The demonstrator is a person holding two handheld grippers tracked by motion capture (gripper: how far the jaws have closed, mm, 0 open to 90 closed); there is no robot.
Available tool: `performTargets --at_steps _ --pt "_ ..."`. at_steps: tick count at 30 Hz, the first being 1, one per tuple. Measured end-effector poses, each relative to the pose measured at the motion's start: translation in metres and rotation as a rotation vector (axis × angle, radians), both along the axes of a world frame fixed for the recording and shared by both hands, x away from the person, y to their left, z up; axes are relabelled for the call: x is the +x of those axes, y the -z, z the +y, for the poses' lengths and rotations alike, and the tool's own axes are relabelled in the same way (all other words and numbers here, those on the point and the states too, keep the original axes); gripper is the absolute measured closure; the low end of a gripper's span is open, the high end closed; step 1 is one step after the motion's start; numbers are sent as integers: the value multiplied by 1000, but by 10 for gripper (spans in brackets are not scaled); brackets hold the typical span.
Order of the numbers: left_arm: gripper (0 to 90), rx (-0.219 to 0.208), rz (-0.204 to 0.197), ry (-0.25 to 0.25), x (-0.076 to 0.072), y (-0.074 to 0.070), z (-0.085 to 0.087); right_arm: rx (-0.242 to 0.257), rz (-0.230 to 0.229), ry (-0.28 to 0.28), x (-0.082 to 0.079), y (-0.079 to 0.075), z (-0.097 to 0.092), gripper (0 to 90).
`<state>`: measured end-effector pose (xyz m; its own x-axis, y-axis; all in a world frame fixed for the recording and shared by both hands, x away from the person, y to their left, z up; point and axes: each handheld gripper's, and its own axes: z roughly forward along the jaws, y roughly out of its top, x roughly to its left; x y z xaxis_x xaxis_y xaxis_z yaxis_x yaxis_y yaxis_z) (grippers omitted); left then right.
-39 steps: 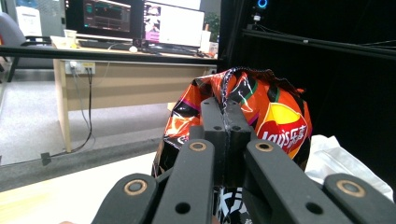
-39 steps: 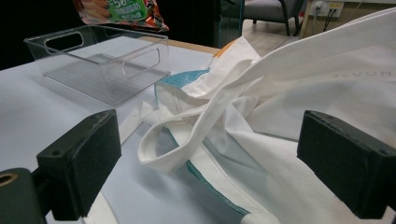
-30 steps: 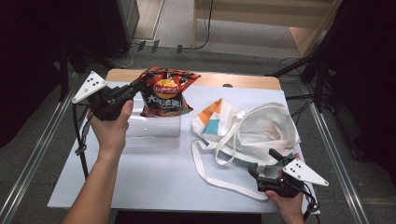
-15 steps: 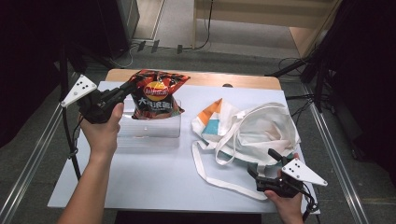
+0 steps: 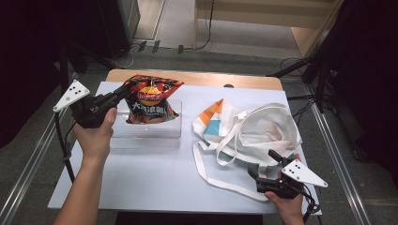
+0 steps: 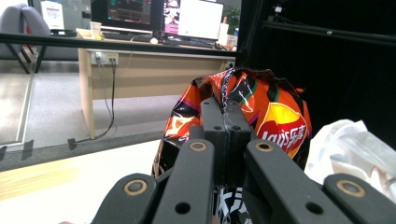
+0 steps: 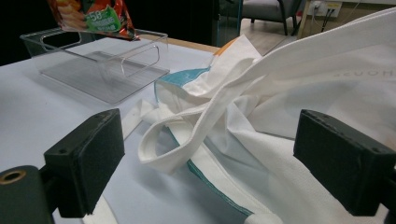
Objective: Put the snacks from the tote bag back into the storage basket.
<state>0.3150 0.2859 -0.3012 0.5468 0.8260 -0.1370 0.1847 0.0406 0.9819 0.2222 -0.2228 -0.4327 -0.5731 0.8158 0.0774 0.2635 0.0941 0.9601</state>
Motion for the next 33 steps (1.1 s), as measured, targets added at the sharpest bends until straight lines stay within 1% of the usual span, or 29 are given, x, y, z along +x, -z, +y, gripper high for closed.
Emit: performTargets --at_steps 3,7,8,12,14,15,17,18,21,23,25,26,27,28,29,30,32,33 --pt "900 -2 6 -1 -1 3 4 1 3 2 1 1 -1 88" --pt "900 13 17 1 -3 7 8 -4 2 0 1 1 1 88" --pt "900 16 22 0 -3 9 10 -6 1 -1 1 1 1 88" --pt "900 3 49 3 -1 18 16 -8 -1 -3 1 1 2 88" --pt "900 9 66 6 0 23 18 -6 3 -2 1 1 2 88" --pt "900 14 71 1 2 26 17 -7 2 -1 1 1 2 89" --pt "900 42 83 -8 4 33 16 -8 4 0 1 1 3 89" --pt "900 49 89 -10 6 36 16 -10 5 -1 0 1 3 89" --pt "900 59 121 -39 13 48 17 -10 4 -2 0 1 3 89" --pt "900 50 126 -65 17 55 19 -11 3 -2 0 1 3 89" --pt "900 17 120 -82 19 60 23 -11 1 -1 1 1 2 90" --pt "879 7 122 -99 21 62 25 -9 4 -1 0 1 2 90" --pt "819 5 130 -117 23 63 26 -9 4 0 0 2 2 92" --pt "791 -1 141 -121 26 64 26 -8 4 1 1 2 2 94" --pt "746 3 156 -127 28 66 26 -8 4 0 1 2 2 93" --pt "694 19 166 -141 30 68 24 -9 4 0 1 2 2 93" --pt "625 71 181 -167 31 72 21 -10 3 1 1 2 2 93" --pt "581 80 186 -179 31 74 20 -9 3 0 1 2 2 93"
